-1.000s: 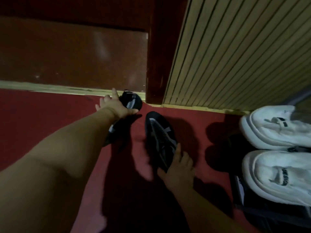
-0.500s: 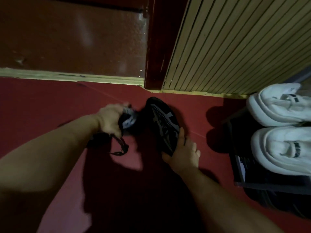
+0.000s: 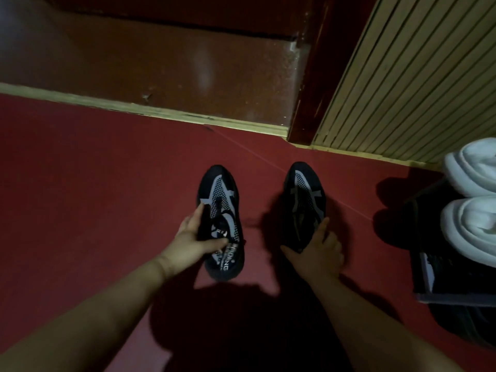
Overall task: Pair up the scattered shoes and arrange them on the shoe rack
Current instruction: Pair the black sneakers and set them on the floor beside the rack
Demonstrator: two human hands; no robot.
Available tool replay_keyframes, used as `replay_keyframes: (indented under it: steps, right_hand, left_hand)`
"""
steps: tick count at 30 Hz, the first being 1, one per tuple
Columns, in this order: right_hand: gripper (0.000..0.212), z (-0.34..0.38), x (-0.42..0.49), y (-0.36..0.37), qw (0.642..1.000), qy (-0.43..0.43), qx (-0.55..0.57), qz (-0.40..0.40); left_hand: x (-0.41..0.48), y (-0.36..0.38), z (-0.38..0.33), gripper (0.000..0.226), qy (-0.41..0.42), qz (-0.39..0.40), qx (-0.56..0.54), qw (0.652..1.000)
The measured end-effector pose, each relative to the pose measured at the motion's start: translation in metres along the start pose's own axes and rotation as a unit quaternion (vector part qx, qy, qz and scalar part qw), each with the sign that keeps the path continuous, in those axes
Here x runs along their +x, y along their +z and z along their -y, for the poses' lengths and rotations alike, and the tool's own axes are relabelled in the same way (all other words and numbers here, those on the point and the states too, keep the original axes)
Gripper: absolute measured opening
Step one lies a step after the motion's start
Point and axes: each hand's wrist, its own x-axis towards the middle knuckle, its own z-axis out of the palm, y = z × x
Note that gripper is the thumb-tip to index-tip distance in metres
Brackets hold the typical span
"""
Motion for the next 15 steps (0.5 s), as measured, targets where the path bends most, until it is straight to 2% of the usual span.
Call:
replay_keyframes:
  steps: [2,4,6,10,12,15]
  right_hand:
    - [0.118,0.001,0.000,0.004,1.000,-0.002,0.014,-0.019]
    - [0.117,0.000,-0.001,0.007,0.999,-0.005,0.025,-0.032]
    - [0.116,-0.002,0.000,0.008,0.999,-0.010,0.030,-0.030]
    - [0.114,-0.005,0.002,0.011,0.999,-0.019,0.032,-0.034]
    - [0.113,-0.006,0.002,0.012,0.999,-0.022,0.032,-0.036]
    - [0.113,-0.005,0.002,0.011,0.999,-0.023,0.029,-0.030]
  left_hand:
    - [-0.004,0.023,-0.003,0.131,-0.076,-0.009,0.028,0.997]
    - [0.002,0.045,-0.011,0.134,-0.124,-0.032,0.059,0.990]
    - [0.010,0.060,-0.020,0.135,-0.157,-0.088,0.087,0.980]
    - [0.017,0.071,-0.016,0.125,-0.139,-0.162,0.221,0.952]
    - [0.017,0.067,-0.014,0.119,-0.109,-0.166,0.256,0.946]
    - [0.020,0.060,-0.014,0.115,-0.110,-0.144,0.268,0.946]
